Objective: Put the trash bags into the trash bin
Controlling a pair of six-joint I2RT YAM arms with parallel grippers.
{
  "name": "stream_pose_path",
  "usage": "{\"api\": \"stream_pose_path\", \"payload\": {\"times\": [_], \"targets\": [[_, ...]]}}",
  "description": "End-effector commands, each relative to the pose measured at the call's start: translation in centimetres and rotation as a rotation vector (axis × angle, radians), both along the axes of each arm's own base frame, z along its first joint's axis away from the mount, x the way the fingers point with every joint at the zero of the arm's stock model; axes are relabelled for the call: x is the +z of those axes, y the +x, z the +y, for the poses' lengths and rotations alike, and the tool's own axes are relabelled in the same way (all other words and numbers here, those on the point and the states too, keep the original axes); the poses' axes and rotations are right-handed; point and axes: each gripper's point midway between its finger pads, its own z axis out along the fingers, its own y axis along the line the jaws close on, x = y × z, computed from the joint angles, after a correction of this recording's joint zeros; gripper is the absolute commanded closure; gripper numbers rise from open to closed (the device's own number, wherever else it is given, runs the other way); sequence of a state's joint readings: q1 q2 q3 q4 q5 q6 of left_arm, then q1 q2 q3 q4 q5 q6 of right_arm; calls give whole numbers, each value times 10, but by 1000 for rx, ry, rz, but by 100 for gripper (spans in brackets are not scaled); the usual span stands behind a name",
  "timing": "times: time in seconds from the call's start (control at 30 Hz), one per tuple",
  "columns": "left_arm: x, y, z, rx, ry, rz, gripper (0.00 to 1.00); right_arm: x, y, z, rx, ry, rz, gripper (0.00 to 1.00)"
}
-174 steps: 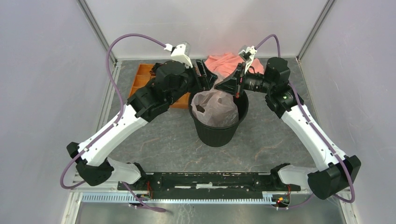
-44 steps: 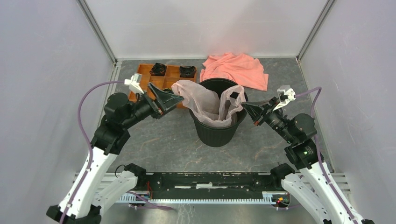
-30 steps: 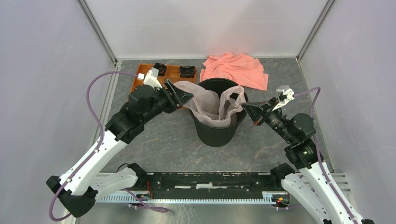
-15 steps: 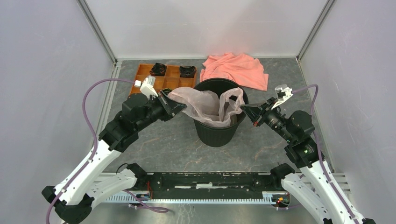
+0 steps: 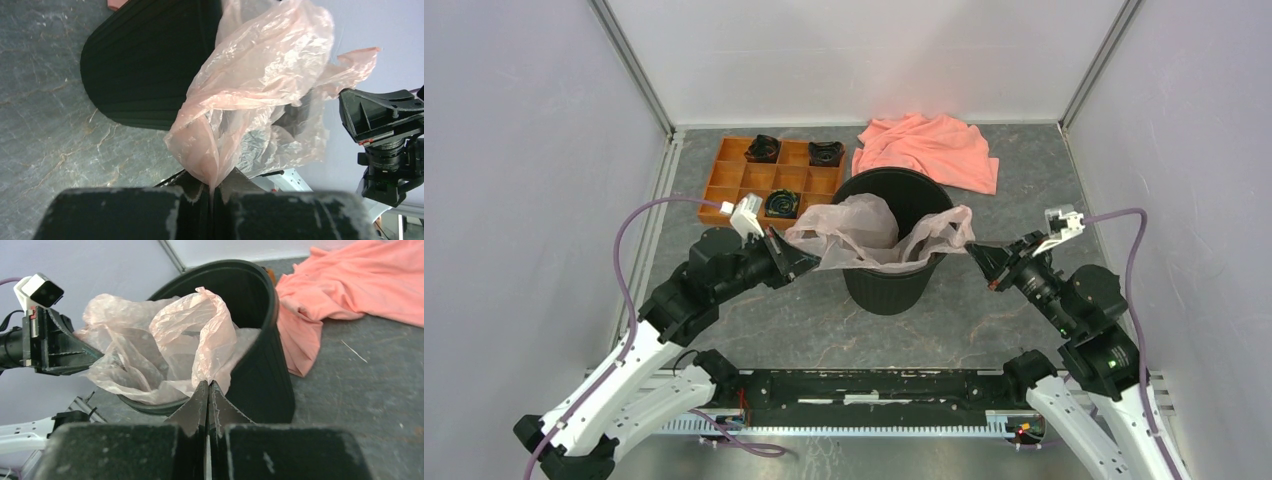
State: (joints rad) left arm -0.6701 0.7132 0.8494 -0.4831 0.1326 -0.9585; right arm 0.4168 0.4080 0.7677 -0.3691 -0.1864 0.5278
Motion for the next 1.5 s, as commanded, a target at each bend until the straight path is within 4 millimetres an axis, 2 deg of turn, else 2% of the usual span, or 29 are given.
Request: {"api": "stream_pose_path", "payload": {"times": [0.0,0.13,0.23,0.33,0.43,0.5,0.57,0.63,0.77,0.9,1.0,1.07,1.17,1.3,1.37,1.47], "targets": [[0,-10,-3,-32,-45,19,98,-21,-3,-23,-116,-38,61,99],[-4,-12,11,-3,41,5,98,-30,-7,-32,-143,-80,84,99],[-12,-10,16,5,89,6,98,-47,-7,-35,-155,-105,106,100],[-30,-7,15,3,128,25,98,-71,-3,-39,-178,-136,132,99],[-52,9,30,76,251,8,98,-101,13,-58,-306,-193,148,100],[-63,22,36,116,318,-10,98,-110,27,-59,-334,-199,108,100],[-68,32,33,116,350,-29,98,-123,39,-57,-349,-198,85,100],[-67,42,26,110,360,-51,98,-123,48,-54,-358,-183,40,99],[-75,54,27,144,391,-46,96,-126,57,-51,-356,-184,-18,99],[-75,55,25,136,393,-52,84,-123,56,-40,-281,-224,-36,84],[-70,51,30,137,401,-62,77,-125,49,-40,-249,-280,3,73],[-67,46,34,137,403,-72,67,-123,42,-42,-234,-312,24,65],[-63,37,45,136,422,-88,44,-115,29,-44,-208,-333,50,47],[-44,23,60,118,455,-140,24,-96,11,-44,-157,-357,70,33],[-31,17,69,121,465,-180,18,-85,3,-48,-150,-380,70,27],[-11,8,81,132,460,-242,13,-67,-9,-43,-75,-421,4,17]]}}
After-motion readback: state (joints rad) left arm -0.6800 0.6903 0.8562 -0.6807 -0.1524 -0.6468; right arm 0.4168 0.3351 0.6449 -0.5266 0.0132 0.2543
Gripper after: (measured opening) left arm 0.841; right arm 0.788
